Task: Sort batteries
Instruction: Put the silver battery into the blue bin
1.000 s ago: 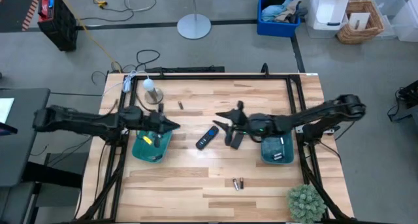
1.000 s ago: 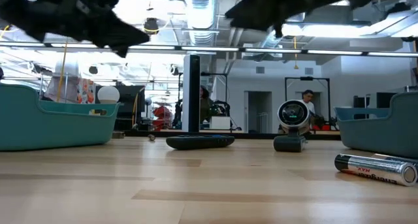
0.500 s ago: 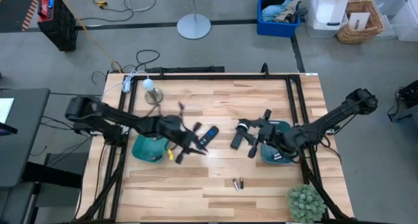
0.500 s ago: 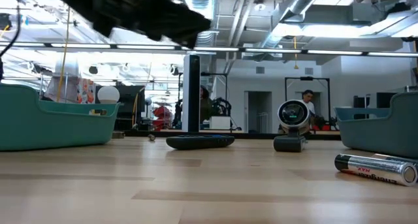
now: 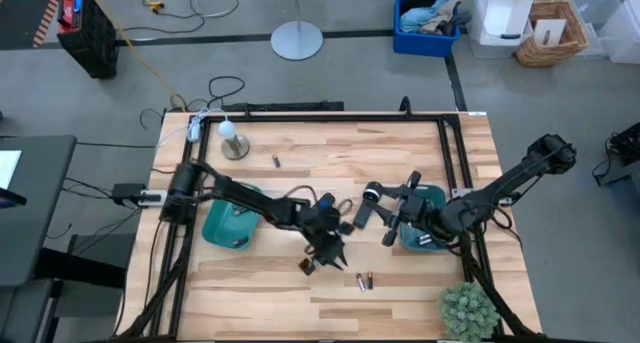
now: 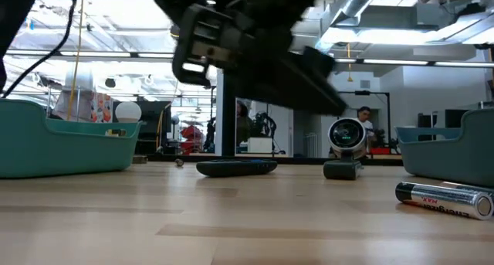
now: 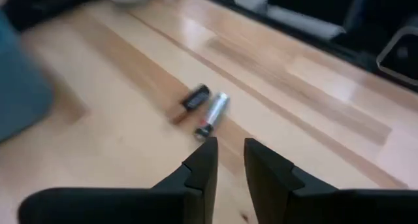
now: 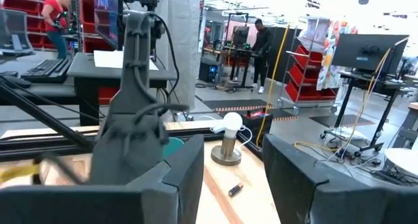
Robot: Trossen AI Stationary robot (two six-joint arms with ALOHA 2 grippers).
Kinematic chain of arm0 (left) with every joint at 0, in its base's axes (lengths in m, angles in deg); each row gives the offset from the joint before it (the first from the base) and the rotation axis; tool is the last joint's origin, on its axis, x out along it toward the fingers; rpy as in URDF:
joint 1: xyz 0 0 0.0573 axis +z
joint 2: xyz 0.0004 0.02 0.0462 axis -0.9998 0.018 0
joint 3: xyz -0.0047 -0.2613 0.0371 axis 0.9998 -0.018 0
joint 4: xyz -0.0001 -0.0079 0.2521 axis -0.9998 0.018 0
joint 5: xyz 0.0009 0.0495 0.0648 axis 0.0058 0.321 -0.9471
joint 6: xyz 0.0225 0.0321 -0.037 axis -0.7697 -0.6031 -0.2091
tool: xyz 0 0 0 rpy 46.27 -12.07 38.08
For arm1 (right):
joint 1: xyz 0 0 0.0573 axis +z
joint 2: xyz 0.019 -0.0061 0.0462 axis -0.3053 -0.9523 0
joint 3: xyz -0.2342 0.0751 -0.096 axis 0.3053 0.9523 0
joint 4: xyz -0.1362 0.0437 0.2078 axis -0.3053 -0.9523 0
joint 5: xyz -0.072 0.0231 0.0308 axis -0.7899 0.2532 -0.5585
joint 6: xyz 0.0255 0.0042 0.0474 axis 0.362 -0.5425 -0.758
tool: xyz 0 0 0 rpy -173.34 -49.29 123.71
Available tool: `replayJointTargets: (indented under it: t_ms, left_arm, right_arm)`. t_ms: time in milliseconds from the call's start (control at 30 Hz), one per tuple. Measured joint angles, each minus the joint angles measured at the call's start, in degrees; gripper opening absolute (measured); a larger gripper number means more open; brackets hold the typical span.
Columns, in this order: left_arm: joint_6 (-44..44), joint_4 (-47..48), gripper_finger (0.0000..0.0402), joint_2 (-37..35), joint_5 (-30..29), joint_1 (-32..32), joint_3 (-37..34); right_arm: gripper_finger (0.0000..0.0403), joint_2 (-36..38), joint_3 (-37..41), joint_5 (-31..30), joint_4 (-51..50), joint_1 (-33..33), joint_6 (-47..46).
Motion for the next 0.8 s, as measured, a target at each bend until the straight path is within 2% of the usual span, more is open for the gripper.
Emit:
replayJointTargets:
  t_ms: [167,333,700,800]
  left_arm:
    - [-3.94,7.12,0.0107,6.74,0.0,-2.11,8.89]
    - [-5.3,8.75,0.0139,11.48,-0.14,-3.32,14.51]
    - [-6.92,5.05,0.0149,13.25,-2.84,-3.65,15.52]
    - [-6.73,7.23,0.0149,14.29,-3.3,-3.66,17.37]
  right_arm:
    - [0.0172,-0.02,0.0,0.0,-0.13,-0.02,0.52]
    - [0.0172,-0.02,0.0,0.04,-0.14,-0.02,0.98]
    - [0.0172,-0.02,0.0,0.23,-0.16,-0.02,1.05]
    - [0.0172,-0.04,0.0,0.26,-0.22,-0.02,1.05]
